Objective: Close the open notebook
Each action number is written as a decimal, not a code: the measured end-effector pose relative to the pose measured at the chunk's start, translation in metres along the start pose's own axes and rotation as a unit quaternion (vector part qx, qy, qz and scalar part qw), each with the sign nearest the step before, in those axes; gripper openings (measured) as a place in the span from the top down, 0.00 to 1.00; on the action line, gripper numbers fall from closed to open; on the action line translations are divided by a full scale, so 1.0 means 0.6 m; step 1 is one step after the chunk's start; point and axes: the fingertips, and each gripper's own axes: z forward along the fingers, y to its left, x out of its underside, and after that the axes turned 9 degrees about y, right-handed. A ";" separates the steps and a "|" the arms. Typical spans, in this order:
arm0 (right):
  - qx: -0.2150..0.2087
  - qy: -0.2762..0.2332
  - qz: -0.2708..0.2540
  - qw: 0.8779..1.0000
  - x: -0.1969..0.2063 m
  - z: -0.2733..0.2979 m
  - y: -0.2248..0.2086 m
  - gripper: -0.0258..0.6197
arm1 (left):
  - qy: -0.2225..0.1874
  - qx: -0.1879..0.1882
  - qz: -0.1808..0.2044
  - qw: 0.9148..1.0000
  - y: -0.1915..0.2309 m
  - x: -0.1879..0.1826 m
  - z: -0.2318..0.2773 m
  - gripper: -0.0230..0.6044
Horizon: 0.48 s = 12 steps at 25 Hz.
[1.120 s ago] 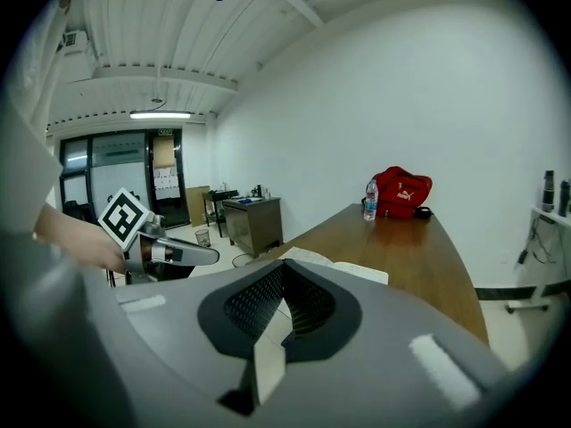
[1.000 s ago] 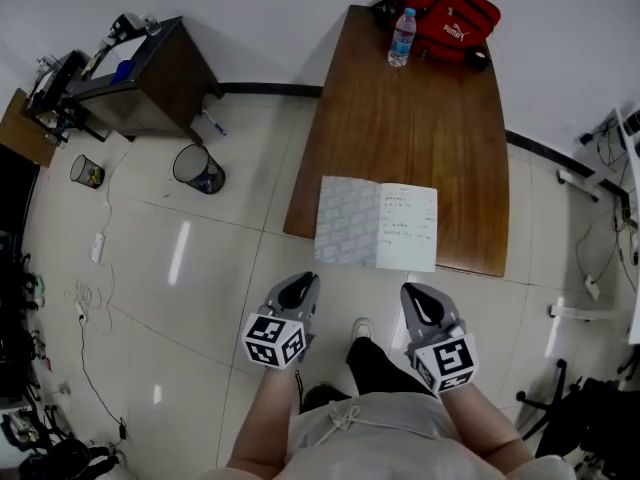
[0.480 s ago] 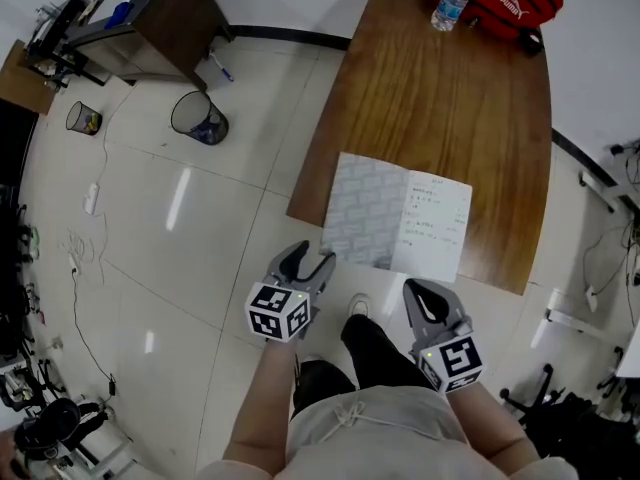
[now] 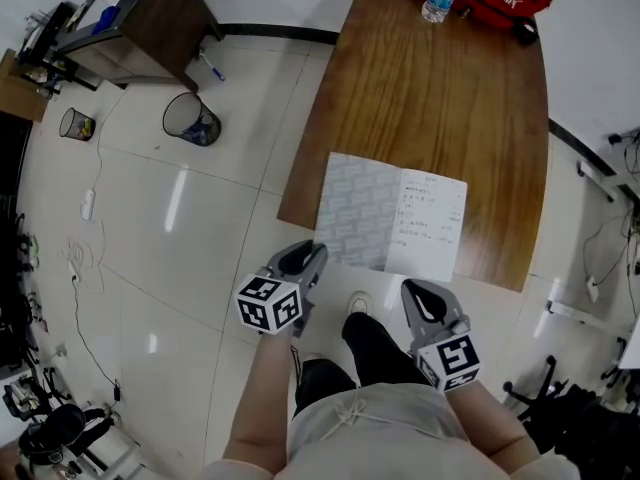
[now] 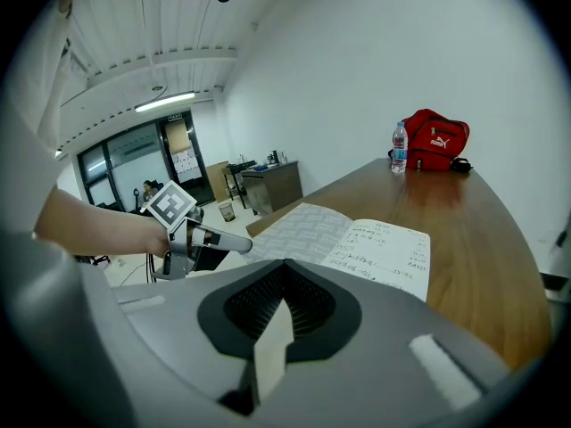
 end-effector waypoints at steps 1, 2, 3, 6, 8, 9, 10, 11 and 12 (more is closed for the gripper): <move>0.001 -0.002 0.000 1.000 -0.003 -0.002 0.001 0.95 | 0.000 0.001 -0.001 1.000 -0.001 -0.002 -0.004 0.79; 0.001 -0.003 -0.001 1.000 -0.006 -0.004 0.003 0.95 | -0.001 0.002 -0.001 1.000 -0.002 -0.006 -0.008 0.82; 0.002 -0.005 -0.001 1.000 -0.009 -0.006 0.005 0.95 | -0.002 0.003 0.000 1.000 -0.004 -0.010 -0.012 0.83; 0.005 -0.013 -0.001 1.000 -0.017 -0.014 0.011 0.95 | -0.009 0.006 0.010 1.000 -0.017 -0.026 -0.027 0.85; 0.008 -0.017 0.000 1.000 -0.021 -0.022 0.014 0.95 | -0.014 0.011 0.019 1.000 -0.031 -0.038 -0.037 0.86; 0.010 -0.020 0.000 1.000 -0.022 -0.026 0.017 0.95 | -0.016 0.016 0.024 0.999 -0.041 -0.043 -0.043 0.87; 0.011 -0.023 -0.001 1.000 -0.024 -0.032 0.019 0.95 | -0.018 0.022 0.030 0.999 -0.053 -0.049 -0.049 0.88; 0.014 -0.026 -0.001 1.000 -0.025 -0.038 0.021 0.95 | -0.019 0.029 0.038 0.999 -0.065 -0.056 -0.056 0.88; 0.017 -0.030 -0.002 0.999 -0.027 -0.044 0.023 0.95 | -0.020 0.035 0.047 0.998 -0.079 -0.062 -0.062 0.89</move>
